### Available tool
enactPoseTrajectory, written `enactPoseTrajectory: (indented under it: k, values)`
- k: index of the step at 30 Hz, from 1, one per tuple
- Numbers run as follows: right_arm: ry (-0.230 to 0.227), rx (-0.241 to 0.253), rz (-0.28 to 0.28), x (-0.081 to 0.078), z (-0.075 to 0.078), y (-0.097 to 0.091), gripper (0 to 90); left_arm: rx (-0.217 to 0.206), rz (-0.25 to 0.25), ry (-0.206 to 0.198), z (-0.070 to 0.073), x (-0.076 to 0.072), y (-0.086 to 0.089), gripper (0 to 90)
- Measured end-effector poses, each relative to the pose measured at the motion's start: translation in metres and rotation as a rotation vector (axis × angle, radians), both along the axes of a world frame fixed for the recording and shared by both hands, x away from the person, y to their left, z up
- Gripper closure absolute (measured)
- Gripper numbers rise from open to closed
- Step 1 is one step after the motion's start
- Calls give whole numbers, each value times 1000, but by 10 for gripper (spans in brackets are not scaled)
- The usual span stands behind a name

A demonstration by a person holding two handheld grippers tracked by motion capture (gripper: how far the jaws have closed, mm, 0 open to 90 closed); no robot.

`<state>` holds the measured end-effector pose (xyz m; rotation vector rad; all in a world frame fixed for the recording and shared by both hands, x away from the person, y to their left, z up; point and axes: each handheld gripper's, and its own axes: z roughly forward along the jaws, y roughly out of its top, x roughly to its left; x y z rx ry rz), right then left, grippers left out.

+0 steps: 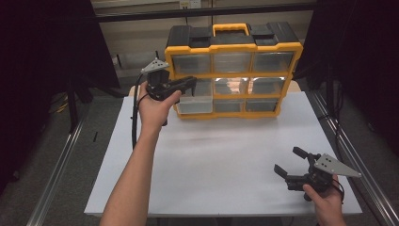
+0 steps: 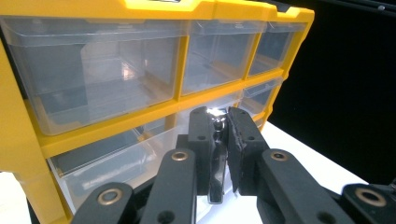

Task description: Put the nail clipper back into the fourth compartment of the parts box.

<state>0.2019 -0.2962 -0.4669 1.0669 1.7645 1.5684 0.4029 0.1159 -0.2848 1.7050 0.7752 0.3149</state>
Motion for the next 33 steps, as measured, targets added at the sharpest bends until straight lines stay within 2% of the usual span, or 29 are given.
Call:
enactPoseTrajectory:
  k: [2, 9, 14, 16, 17, 29, 33]
  values:
    - [2, 0, 1, 0, 0, 0, 12, 9, 12, 1, 0, 1, 0, 810]
    - [3, 4, 2, 0, 0, 0, 12, -10, 21, -4, -3, 5, -2, 810]
    - [3, 2, 4, 0, 0, 0, 12, 17, 40, -7, -5, 8, -3, 810]
    - [2, 1, 4, 0, 0, 0, 12, 3, 41, -1, -6, 9, -3, 810]
    - [3, 1, 4, 0, 0, 0, 12, 18, 51, -4, -6, 9, -3, 810]
    - [3, 4, 4, 0, 0, 0, 12, 15, 76, -6, -11, 16, -7, 809]
    - [2, 4, 11, -1, 0, 0, 12, 26, 86, -8, -13, 17, -9, 809]
